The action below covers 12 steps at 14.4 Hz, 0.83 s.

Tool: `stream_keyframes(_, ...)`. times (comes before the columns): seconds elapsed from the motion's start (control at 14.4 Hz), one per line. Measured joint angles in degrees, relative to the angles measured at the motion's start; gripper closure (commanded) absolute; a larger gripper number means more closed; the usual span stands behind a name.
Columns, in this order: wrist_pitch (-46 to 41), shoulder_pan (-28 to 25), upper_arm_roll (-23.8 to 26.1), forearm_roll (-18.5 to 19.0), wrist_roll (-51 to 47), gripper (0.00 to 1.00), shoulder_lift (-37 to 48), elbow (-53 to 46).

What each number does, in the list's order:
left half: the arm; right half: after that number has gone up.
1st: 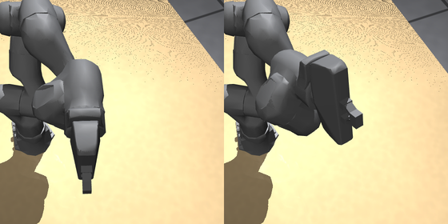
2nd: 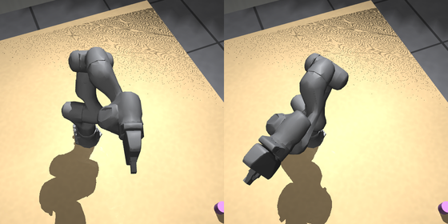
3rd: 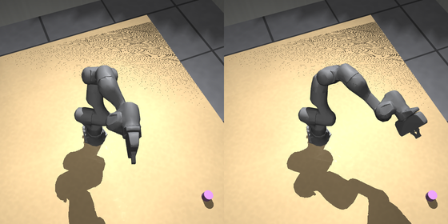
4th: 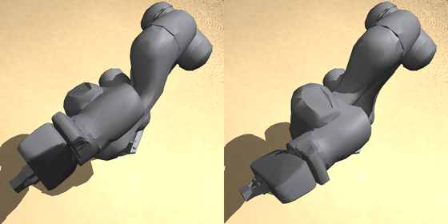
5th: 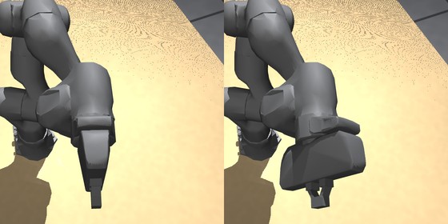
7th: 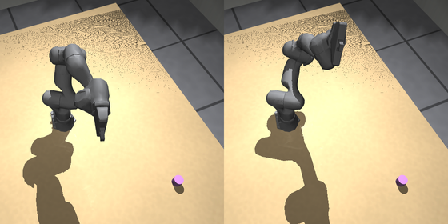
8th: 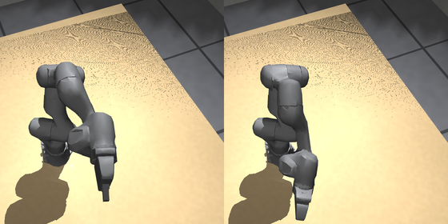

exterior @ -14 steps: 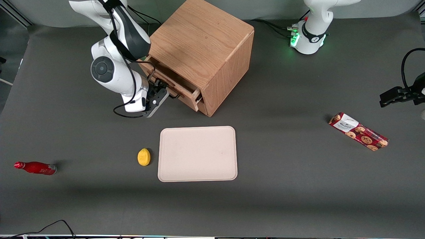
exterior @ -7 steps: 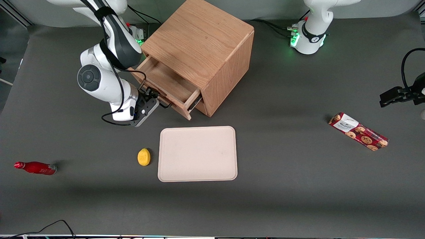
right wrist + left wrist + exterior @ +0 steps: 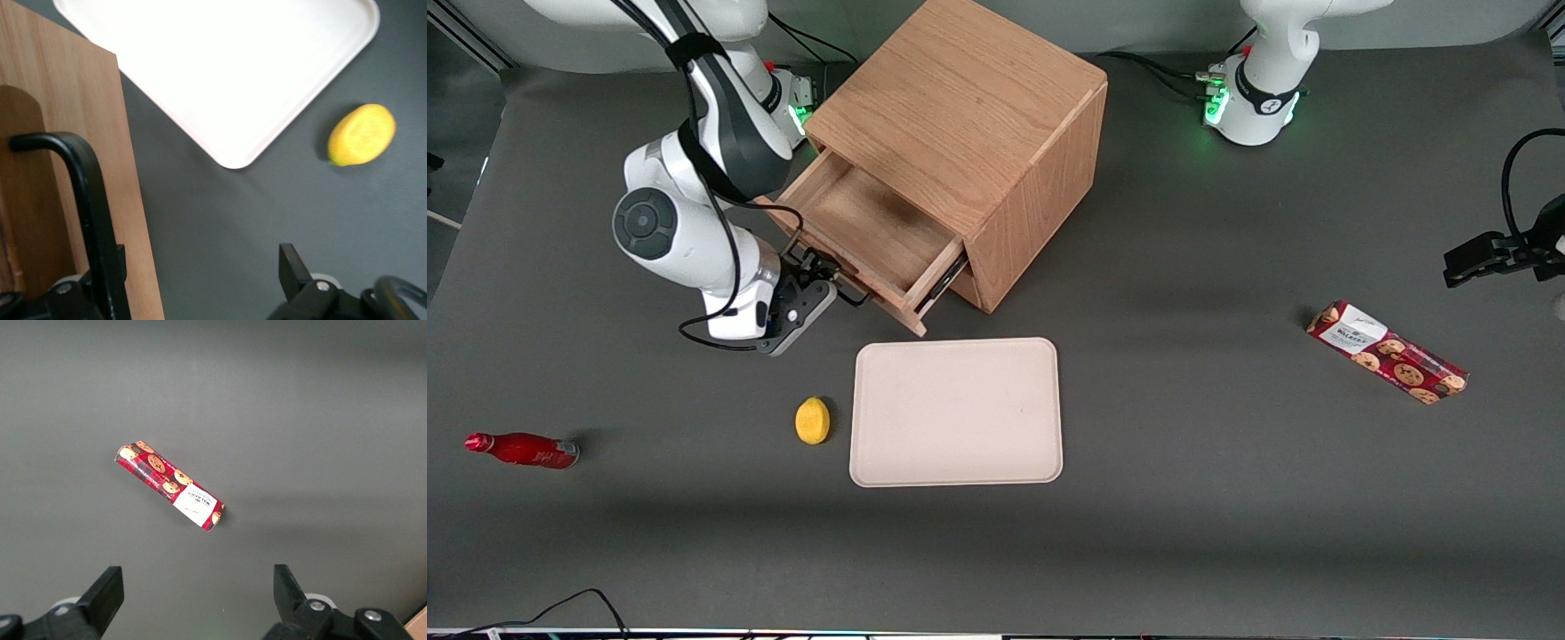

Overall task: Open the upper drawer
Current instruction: 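Pull the handle outward from the cabinet with the right gripper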

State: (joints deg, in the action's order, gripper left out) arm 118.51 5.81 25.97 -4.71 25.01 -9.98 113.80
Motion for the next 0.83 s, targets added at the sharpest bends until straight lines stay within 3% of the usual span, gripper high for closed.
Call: stream_keyframes(0.83,0.1,2.2,-2.8,2.7,0.2,0.0,-4.2,-5.3)
